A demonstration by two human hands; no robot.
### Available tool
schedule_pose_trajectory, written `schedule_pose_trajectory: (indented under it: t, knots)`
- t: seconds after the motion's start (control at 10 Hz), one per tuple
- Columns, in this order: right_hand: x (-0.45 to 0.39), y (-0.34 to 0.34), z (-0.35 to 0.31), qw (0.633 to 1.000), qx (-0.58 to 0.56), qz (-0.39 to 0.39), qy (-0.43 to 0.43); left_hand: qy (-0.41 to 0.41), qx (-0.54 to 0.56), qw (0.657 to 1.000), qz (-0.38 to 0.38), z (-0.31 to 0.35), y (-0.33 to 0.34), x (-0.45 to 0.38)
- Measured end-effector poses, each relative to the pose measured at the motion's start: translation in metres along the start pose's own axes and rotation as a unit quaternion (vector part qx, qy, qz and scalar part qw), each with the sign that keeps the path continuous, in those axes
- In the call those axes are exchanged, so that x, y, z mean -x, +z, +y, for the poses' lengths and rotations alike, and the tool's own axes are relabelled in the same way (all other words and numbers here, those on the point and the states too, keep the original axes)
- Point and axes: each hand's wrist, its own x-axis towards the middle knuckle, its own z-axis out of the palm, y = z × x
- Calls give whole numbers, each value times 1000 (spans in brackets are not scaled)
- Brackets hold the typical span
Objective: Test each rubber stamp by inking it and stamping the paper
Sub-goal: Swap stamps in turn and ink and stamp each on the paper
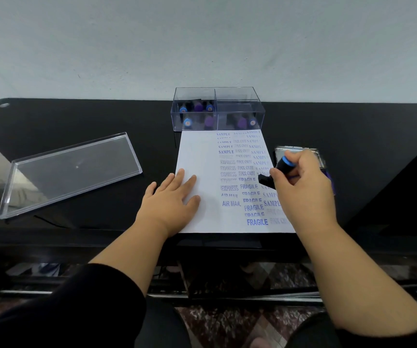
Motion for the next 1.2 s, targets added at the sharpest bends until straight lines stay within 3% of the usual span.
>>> schedule_pose_trajectory:
  t: [0.7,1.0,1.2]
  knots:
    - [-4,-2,3,1000,15,0,1,0,4,1000,4,-1,1,0]
    - [-28,-17,27,991,118,54,9,2,3,1000,5,-1,1,-1]
    - [-34,-14,33,987,152,38,32,2,7,1000,6,-1,1,-1]
